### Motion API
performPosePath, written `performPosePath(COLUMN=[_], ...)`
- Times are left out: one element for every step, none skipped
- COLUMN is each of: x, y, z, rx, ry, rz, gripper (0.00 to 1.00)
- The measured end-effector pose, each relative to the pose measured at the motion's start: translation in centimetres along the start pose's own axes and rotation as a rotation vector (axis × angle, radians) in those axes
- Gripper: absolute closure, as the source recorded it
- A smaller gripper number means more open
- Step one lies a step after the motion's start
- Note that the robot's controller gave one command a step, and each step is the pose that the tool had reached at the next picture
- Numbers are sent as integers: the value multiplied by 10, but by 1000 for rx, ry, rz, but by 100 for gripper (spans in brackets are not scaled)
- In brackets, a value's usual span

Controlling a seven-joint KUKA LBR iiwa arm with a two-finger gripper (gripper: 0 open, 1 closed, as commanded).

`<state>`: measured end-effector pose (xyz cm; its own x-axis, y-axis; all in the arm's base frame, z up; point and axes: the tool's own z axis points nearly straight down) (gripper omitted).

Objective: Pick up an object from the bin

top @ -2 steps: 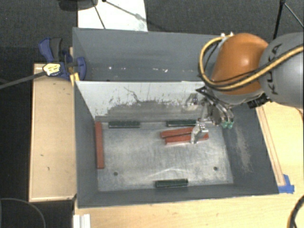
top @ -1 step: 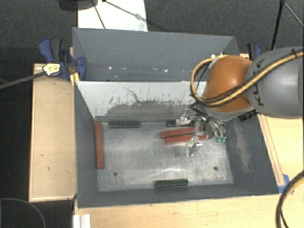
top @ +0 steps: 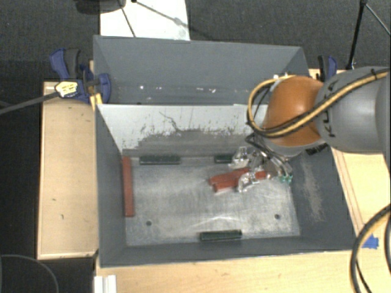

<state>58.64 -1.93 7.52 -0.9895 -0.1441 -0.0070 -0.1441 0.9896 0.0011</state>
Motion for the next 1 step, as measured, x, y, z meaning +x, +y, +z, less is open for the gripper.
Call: performPosePath(x=[0], y=[0], z=[0], rx=[0], ry=[0], rz=[1], gripper=[100])
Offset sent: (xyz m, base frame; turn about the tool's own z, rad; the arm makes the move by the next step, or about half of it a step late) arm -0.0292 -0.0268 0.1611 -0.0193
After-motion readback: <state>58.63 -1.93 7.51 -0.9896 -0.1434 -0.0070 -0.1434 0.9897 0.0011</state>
